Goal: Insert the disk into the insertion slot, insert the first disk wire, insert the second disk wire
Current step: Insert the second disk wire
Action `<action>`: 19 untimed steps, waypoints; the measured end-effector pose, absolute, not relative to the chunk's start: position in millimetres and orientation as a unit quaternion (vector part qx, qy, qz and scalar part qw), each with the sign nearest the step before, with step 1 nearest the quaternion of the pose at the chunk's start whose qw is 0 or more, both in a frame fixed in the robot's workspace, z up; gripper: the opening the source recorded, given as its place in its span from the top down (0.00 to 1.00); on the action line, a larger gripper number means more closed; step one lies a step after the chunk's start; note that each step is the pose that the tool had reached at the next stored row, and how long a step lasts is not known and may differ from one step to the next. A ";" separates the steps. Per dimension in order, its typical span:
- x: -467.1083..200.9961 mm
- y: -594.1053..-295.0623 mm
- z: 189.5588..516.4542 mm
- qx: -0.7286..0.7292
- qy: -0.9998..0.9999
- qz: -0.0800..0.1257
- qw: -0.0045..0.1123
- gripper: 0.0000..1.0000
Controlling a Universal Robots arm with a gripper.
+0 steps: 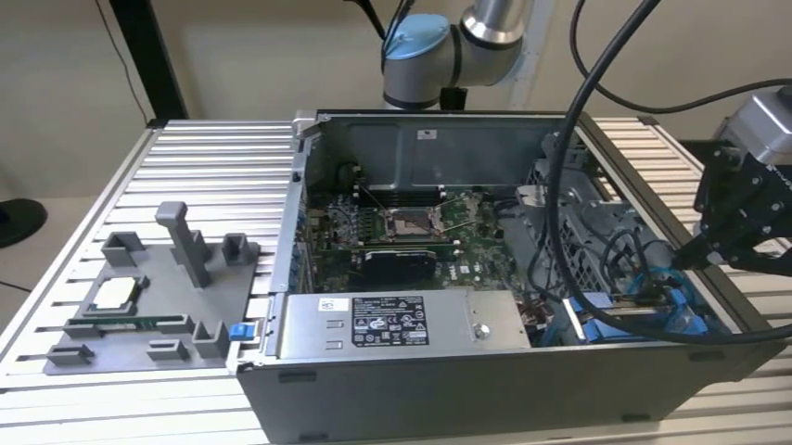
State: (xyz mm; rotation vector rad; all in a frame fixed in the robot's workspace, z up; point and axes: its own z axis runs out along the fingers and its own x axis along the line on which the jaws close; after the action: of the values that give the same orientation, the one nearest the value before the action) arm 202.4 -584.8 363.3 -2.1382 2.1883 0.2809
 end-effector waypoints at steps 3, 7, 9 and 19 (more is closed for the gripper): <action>202.3 -584.8 362.6 -0.695 0.711 0.099 0.042 1.00; 201.8 -585.1 363.0 -0.695 0.710 0.103 0.046 1.00; 199.5 -585.0 367.7 -0.695 0.710 0.103 0.046 1.00; 165.2 -585.1 386.0 -0.695 0.710 0.104 0.047 1.00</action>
State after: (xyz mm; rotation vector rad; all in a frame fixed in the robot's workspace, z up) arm 165.2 -585.1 386.0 -2.1195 2.1670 0.3162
